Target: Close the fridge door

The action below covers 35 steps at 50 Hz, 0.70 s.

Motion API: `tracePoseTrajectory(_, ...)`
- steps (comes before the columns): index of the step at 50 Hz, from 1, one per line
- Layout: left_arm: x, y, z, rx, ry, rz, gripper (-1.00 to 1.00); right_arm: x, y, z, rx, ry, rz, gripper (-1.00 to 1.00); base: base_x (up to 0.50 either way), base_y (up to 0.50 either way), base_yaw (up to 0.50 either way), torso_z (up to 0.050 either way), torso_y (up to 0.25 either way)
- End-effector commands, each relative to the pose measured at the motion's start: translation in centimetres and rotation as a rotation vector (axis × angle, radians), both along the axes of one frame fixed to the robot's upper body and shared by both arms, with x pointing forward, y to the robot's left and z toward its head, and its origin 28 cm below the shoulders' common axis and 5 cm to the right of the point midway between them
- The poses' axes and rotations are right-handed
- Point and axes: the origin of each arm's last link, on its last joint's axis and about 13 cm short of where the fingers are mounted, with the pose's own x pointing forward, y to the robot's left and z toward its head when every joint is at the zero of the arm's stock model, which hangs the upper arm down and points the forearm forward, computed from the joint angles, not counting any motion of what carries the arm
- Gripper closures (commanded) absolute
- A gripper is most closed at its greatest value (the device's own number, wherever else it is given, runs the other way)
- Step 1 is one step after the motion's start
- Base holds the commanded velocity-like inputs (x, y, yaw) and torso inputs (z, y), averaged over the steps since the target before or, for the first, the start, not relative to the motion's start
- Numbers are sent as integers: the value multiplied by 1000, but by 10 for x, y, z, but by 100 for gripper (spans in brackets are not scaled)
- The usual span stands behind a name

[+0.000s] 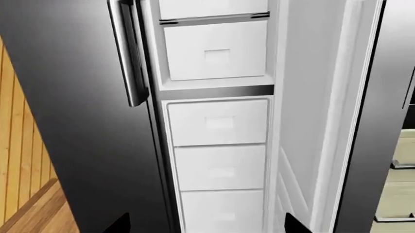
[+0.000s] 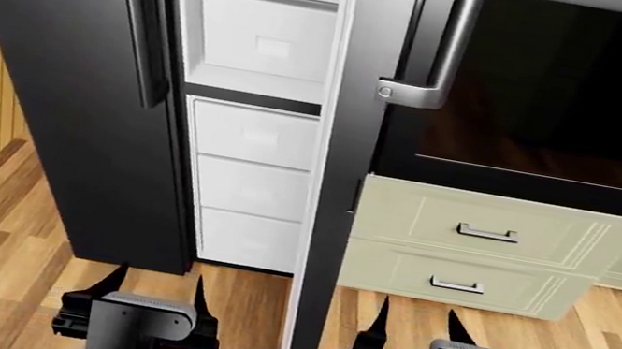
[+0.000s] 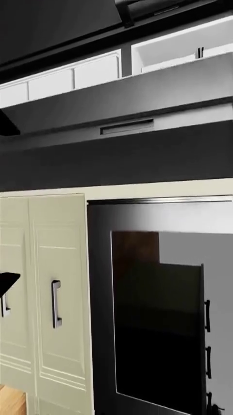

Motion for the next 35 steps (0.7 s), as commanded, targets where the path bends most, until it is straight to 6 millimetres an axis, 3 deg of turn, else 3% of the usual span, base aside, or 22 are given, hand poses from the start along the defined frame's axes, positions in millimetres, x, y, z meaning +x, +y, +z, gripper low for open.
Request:
tracePoseTrajectory(1,0,0,0,1,-1,2,-100,1,0,0,1,-1,2,-100,0,-152,0,0,0)
tracePoseTrajectory(35,-2,1,0,2,4,8,-100,3,1,0,6,0,8,-100,0,-155,0,0,0)
